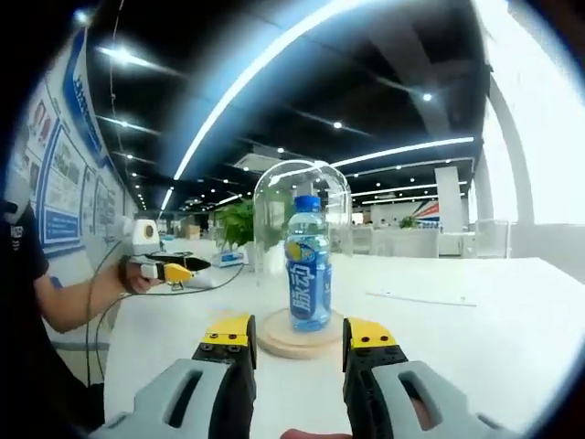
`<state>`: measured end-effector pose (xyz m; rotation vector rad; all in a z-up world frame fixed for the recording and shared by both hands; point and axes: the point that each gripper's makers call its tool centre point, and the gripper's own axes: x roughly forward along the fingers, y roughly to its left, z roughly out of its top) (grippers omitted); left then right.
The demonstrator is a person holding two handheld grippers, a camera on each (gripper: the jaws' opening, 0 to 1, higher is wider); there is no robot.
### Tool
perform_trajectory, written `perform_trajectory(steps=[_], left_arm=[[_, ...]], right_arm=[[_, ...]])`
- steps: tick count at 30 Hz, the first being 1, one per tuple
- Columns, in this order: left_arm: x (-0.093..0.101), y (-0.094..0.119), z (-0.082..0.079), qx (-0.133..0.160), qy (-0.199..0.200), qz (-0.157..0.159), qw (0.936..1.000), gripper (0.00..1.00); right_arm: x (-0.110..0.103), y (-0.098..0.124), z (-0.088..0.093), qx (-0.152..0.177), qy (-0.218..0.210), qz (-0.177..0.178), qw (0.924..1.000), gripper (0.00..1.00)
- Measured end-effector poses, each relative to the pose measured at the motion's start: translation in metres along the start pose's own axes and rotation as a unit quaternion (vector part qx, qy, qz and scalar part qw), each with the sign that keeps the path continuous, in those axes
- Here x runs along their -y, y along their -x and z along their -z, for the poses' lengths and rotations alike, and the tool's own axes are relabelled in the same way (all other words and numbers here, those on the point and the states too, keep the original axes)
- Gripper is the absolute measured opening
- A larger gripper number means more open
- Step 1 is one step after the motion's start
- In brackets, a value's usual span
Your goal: Open the cover put in the Mizone put the cover back on
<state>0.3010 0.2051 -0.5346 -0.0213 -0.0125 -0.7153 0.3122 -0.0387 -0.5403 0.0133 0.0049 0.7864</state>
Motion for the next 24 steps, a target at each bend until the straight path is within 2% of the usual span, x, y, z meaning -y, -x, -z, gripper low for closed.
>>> perform_trajectory(steps=[11, 15, 24], left_arm=[[0.011, 0.016, 0.024, 0.002, 0.0, -0.009, 1.0, 0.31], [0.006, 0.019, 0.035, -0.007, 0.02, -0.017, 0.9996, 0.31], [0.007, 0.022, 0.049, -0.018, 0.02, -0.018, 0.9995, 0.31]], right_arm=[[-0.018, 0.025, 0.015, 0.015, -0.001, 0.016, 0.9997, 0.3], [-0.018, 0.03, 0.022, 0.015, -0.013, 0.027, 0.9994, 0.29], [-0.02, 0.037, 0.034, 0.005, -0.005, 0.039, 0.9992, 0.27]])
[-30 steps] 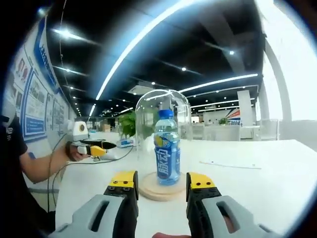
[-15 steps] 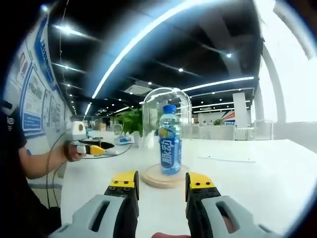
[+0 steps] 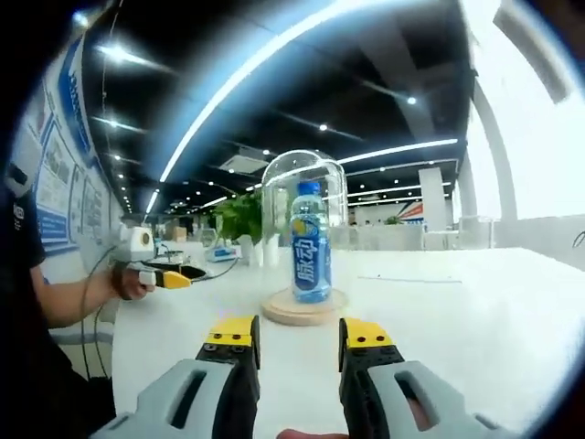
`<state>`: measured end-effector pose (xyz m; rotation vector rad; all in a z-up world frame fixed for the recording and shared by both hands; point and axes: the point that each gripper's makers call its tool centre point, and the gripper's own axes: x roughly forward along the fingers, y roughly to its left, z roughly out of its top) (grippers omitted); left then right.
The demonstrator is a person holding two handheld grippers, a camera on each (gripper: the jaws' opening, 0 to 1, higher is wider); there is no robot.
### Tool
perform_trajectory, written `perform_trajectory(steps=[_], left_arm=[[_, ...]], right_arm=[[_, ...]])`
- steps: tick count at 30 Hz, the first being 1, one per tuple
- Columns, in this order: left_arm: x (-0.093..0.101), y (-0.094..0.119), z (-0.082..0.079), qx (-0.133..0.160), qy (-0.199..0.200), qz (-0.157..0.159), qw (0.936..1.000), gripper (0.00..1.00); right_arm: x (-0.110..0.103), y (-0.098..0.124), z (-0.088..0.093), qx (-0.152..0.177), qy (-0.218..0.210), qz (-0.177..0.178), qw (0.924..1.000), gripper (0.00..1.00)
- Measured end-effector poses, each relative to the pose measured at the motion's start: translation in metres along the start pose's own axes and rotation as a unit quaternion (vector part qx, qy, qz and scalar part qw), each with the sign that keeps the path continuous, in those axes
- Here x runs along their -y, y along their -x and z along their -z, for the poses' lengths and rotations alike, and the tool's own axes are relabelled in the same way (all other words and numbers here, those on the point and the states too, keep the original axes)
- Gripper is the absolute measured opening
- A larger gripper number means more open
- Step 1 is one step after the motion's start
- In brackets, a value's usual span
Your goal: Open the cover put in the Mizone put the cover back on
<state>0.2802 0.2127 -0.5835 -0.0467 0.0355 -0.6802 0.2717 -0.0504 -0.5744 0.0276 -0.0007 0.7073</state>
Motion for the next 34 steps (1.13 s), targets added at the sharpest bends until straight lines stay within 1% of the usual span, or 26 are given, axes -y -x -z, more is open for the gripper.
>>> perform_trajectory(steps=[4, 7, 11, 14, 16, 21, 24, 25, 28, 34], left_arm=[[0.001, 0.003, 0.002, 0.003, 0.003, -0.003, 1.0, 0.31], [0.002, 0.004, 0.001, 0.006, -0.003, -0.005, 1.0, 0.31], [0.003, 0.004, 0.003, 0.006, -0.004, -0.005, 1.0, 0.31], [0.0, 0.005, 0.005, 0.006, 0.005, -0.006, 1.0, 0.31], [-0.001, 0.006, 0.004, 0.01, 0.019, -0.006, 0.9998, 0.31], [-0.002, 0.009, 0.0, 0.027, 0.022, -0.011, 0.9993, 0.31], [-0.005, 0.008, 0.001, 0.026, 0.022, -0.016, 0.9993, 0.31], [-0.005, 0.008, 0.0, 0.027, 0.019, -0.017, 0.9993, 0.31], [-0.003, 0.008, 0.001, 0.026, 0.017, -0.011, 0.9995, 0.31], [0.001, 0.007, 0.007, 0.009, 0.016, -0.004, 0.9998, 0.29]], right_arm=[[-0.002, 0.002, 0.002, 0.003, -0.005, -0.002, 1.0, 0.27], [-0.001, 0.003, 0.008, -0.004, -0.004, 0.005, 1.0, 0.27], [-0.002, 0.004, 0.006, 0.001, -0.006, 0.006, 1.0, 0.27], [0.001, 0.005, 0.008, 0.0, -0.007, 0.006, 1.0, 0.27], [0.004, 0.005, 0.009, 0.0, -0.006, 0.007, 1.0, 0.27], [0.001, 0.004, 0.012, -0.006, -0.014, 0.001, 0.9999, 0.27], [0.0, 0.004, 0.012, -0.004, -0.011, 0.0, 0.9999, 0.27], [0.0, 0.005, 0.011, -0.001, -0.003, 0.002, 1.0, 0.27], [-0.004, 0.004, 0.012, -0.004, 0.006, 0.0, 1.0, 0.27], [-0.008, 0.004, 0.011, -0.003, 0.005, -0.005, 1.0, 0.27]])
